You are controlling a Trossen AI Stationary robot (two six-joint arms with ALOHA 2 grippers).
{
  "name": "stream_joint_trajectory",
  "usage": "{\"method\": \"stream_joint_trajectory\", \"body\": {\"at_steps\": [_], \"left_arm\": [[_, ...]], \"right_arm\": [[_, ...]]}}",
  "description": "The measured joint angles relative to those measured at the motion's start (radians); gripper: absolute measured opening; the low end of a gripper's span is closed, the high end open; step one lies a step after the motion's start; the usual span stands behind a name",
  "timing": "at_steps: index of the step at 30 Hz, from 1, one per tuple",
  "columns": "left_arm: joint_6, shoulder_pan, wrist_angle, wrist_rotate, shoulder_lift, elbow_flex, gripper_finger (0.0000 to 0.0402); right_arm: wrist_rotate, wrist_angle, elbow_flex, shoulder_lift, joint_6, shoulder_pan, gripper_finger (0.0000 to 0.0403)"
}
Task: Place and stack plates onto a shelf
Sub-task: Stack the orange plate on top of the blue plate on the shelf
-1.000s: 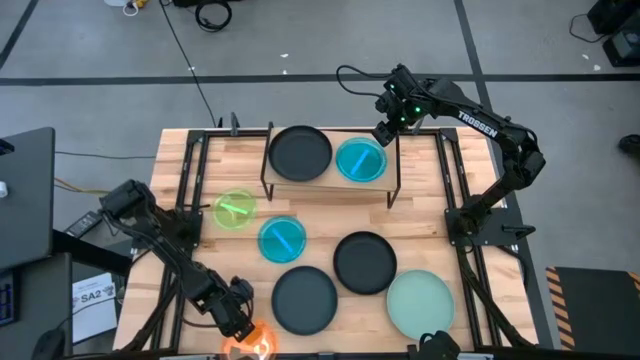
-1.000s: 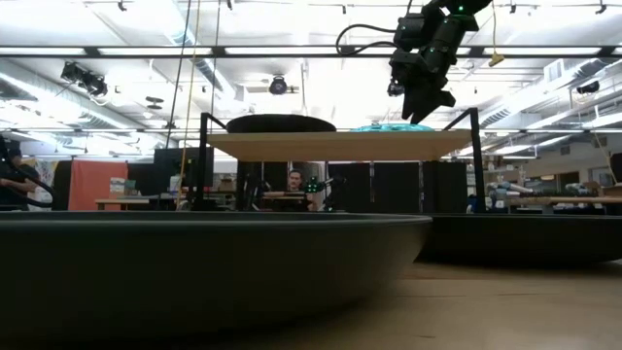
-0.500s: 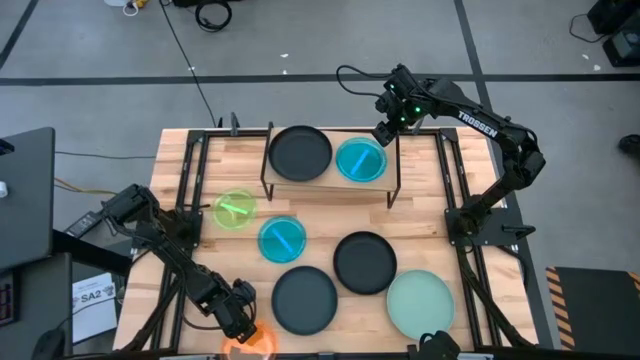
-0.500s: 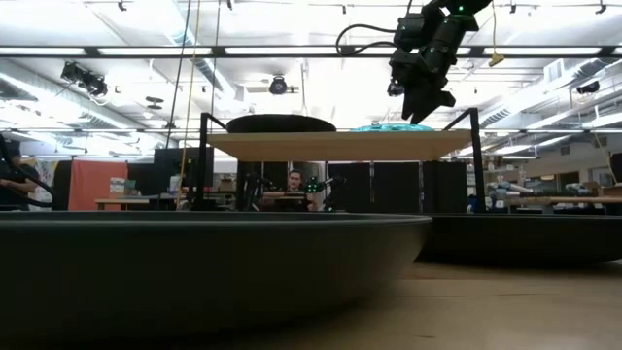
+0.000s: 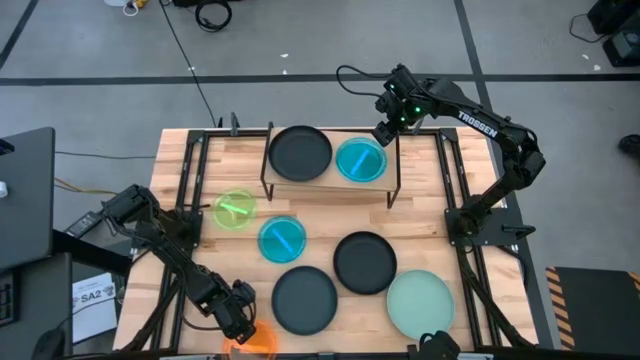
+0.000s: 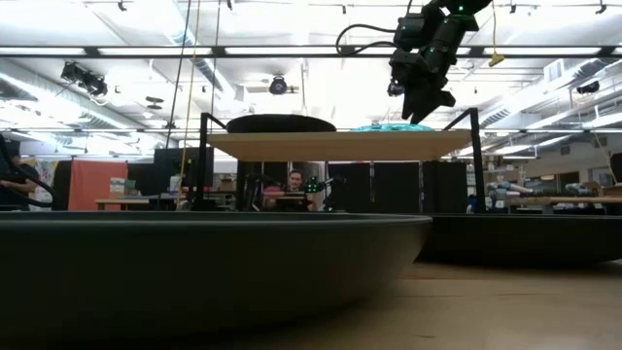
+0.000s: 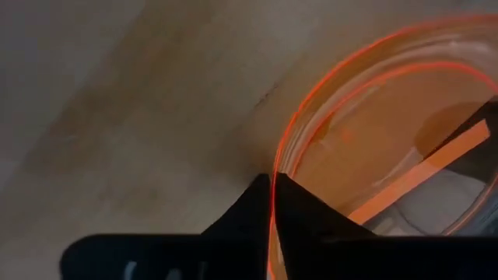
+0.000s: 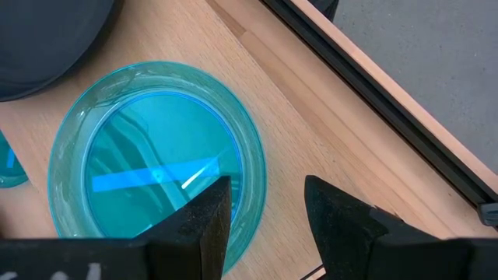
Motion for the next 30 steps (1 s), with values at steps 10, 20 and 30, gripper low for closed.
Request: {"method": "stream_joint_trajectory", "body": {"at_steps": [10, 20, 30], "left_arm": [[0.000, 0.000, -0.007, -0.003, -0.018, 0.000, 0.0011], [0.000, 0.000, -0.015, -0.008, -0.097, 0.000, 0.0009], [0.001, 0.000, -0.014, -0.015, -0.188, 0.000, 0.0009]], "right_arm": [[0.000, 0.000, 0.000, 0.000, 0.000, 0.000, 0.0170], [0.000, 0.000, 0.000, 0.000, 0.000, 0.000, 0.0170], [0.000, 0.000, 0.000, 0.000, 0.000, 0.000, 0.0170]]}}
